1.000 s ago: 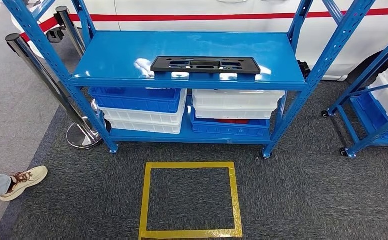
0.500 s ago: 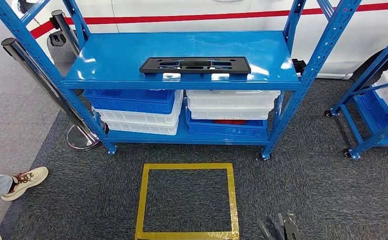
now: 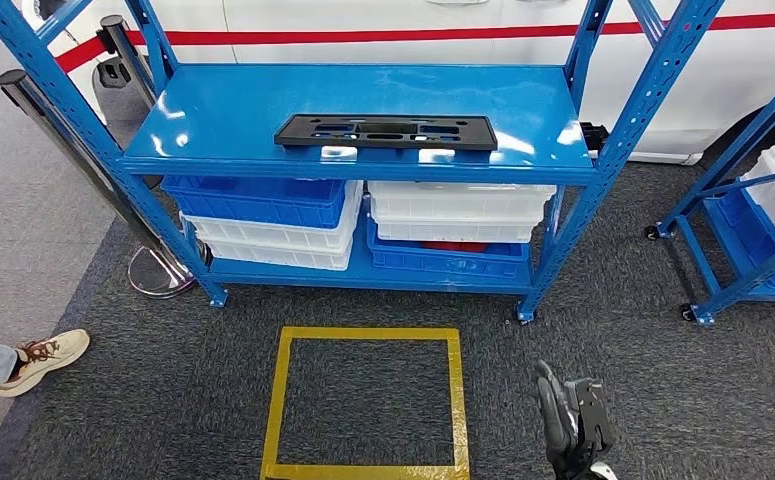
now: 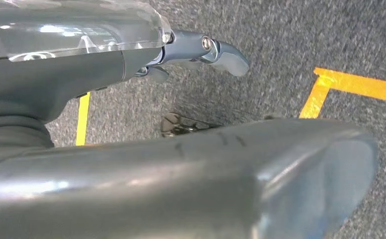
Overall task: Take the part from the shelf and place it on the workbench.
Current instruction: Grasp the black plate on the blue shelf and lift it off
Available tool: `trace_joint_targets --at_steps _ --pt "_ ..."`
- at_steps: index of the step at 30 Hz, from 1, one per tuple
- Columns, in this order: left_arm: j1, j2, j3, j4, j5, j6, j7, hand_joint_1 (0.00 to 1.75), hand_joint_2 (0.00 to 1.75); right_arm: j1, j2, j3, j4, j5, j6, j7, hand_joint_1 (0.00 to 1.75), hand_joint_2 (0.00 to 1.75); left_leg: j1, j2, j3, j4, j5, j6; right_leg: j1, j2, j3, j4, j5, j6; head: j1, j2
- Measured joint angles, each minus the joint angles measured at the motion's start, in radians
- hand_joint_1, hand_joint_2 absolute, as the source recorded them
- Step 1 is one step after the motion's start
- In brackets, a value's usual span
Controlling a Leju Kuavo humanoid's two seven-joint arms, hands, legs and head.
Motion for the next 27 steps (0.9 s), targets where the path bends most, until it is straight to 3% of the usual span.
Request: trace_joint_targets --at_steps 3,5,6,8,9,10,12,13,14,16,18,21,22,23,24,25,27 --pt "-0.003 0.0 0.01 0.001 -0.004 0.0 -0.001 0.0 0.0 -0.005 0.001 0.015 -0.035 -0.009 0.006 -0.008 0.0 0.0 -0.005 0.001 0.011 -0.025 -0.004 0.007 0.002 0.0 -0.002 0.0 0.0 0.003 0.001 0.0" --pt "-0.006 -0.001 0.028 0.002 -0.012 0.0 -0.005 0.0 0.0 -0.01 0.001 0.045 -0.11 -0.027 0.018 -0.023 0.0 0.0 -0.009 0.002 0.021 -0.051 -0.007 0.011 0.002 0.0 -0.003 -0.004 0.003 0.012 0.001 0.0" --pt "-0.009 -0.004 0.044 0.005 -0.019 0.0 -0.008 0.0 0.0 -0.014 0.0 0.072 -0.18 -0.042 0.029 -0.036 0.0 0.0 -0.008 0.003 0.027 -0.067 -0.001 0.011 -0.001 0.0 -0.019 0.027 -0.016 0.022 0.001 0.0" --pt "-0.014 -0.011 0.078 0.01 -0.034 -0.001 -0.015 0.0 0.0 -0.021 -0.005 0.132 -0.328 -0.076 0.05 -0.068 0.0 0.0 -0.004 0.015 0.039 -0.09 0.007 0.016 -0.005 -0.001 -0.082 0.143 -0.056 0.04 0.001 0.0" --pt "-0.016 -0.014 0.09 0.012 -0.041 -0.001 -0.016 0.0 0.0 -0.023 -0.008 0.154 -0.382 -0.088 0.057 -0.079 0.0 0.0 -0.003 0.023 0.044 -0.095 0.008 0.017 -0.008 -0.003 -0.103 0.178 -0.06 0.045 0.002 0.0" --pt "-0.016 -0.017 0.096 0.013 -0.044 -0.001 -0.017 0.0 0.0 -0.021 -0.012 0.167 -0.415 -0.093 0.059 -0.085 0.0 0.0 -0.003 0.031 0.046 -0.093 0.005 0.016 -0.009 -0.009 -0.098 0.157 -0.032 0.045 0.002 0.0" --pt "-0.016 -0.02 0.104 0.013 -0.049 -0.001 -0.018 0.0 0.0 -0.025 -0.018 0.19 -0.467 -0.098 0.059 -0.093 0.0 0.0 -0.006 0.043 0.046 -0.083 -0.004 0.007 -0.005 -0.041 -0.046 0.036 0.024 0.036 0.002 0.0" --pt "-0.017 -0.021 0.11 0.013 -0.052 -0.001 -0.019 0.0 0.0 -0.03 -0.022 0.207 -0.5 -0.102 0.06 -0.1 0.0 0.0 -0.009 0.051 0.046 -0.079 -0.008 0.002 -0.002 -0.051 -0.033 0.002 0.035 0.03 0.001 0.0" --pt "-0.018 -0.021 0.117 0.013 -0.055 -0.001 -0.021 0.0 0.0 -0.036 -0.025 0.224 -0.53 -0.107 0.06 -0.106 0.0 0.0 -0.011 0.059 0.046 -0.077 -0.01 -0.003 0.002 -0.054 -0.03 -0.011 0.035 0.023 0.0 0.0" --pt "-0.022 -0.021 0.13 0.013 -0.063 -0.001 -0.025 0.0 0.0 -0.04 -0.035 0.26 -0.591 -0.118 0.06 -0.119 0.0 0.0 -0.012 0.069 0.047 -0.076 -0.014 -0.013 0.002 -0.036 -0.031 -0.016 0.039 0.011 -0.001 0.0" --pt "-0.026 -0.022 0.144 0.014 -0.07 -0.001 -0.029 0.0 0.0 -0.042 -0.046 0.297 -0.648 -0.128 0.059 -0.133 0.0 0.0 -0.009 0.053 0.038 -0.05 -0.037 -0.025 -0.002 -0.027 -0.03 -0.022 0.043 0.001 -0.001 0.0" --pt "-0.028 -0.024 0.166 0.018 -0.082 -0.001 -0.032 0.0 0.0 -0.046 -0.06 0.362 -0.729 -0.144 0.057 -0.153 0.0 0.0 0.0 0.019 -0.037 0.118 -0.128 -0.04 -0.006 -0.017 -0.032 -0.024 0.046 -0.008 -0.002 0.0" --pt "-0.028 -0.024 0.176 0.019 -0.086 -0.001 -0.032 0.0 0.0 -0.046 -0.067 0.385 -0.753 -0.15 0.056 -0.16 0.0 0.0 0.002 0.016 -0.065 0.176 -0.148 -0.043 -0.006 -0.013 -0.032 -0.024 0.046 -0.009 -0.002 0.0" --pt "-0.028 -0.025 0.185 0.021 -0.09 -0.001 -0.033 0.0 0.0 -0.046 -0.074 0.406 -0.777 -0.156 0.055 -0.167 0.0 0.0 0.005 0.015 -0.079 0.204 -0.15 -0.045 -0.006 -0.01 -0.032 -0.023 0.045 -0.009 -0.002 0.0" --pt "-0.028 -0.025 0.194 0.022 -0.095 -0.001 -0.034 0.0 0.0 -0.047 -0.081 0.428 -0.799 -0.161 0.055 -0.175 0.0 0.0 0.007 0.015 -0.075 0.193 -0.132 -0.046 -0.006 -0.007 -0.031 -0.023 0.045 -0.008 -0.002 0.0" --pt "-0.029 -0.025 0.203 0.023 -0.099 -0.001 -0.035 0.0 0.0 -0.048 -0.089 0.45 -0.821 -0.168 0.054 -0.183 0.0 0.0 0.009 0.015 -0.053 0.143 -0.097 -0.046 -0.007 -0.004 -0.029 -0.023 0.044 -0.007 -0.002 0.0" --pt "-0.033 -0.026 0.222 0.027 -0.11 -0.004 -0.037 0.0 0.0 -0.052 -0.103 0.498 -0.865 -0.182 0.057 -0.202 0.0 0.0 0.009 0.014 0.012 0.004 -0.033 -0.041 -0.006 0.001 -0.026 -0.022 0.042 0.0 -0.002 0.0"
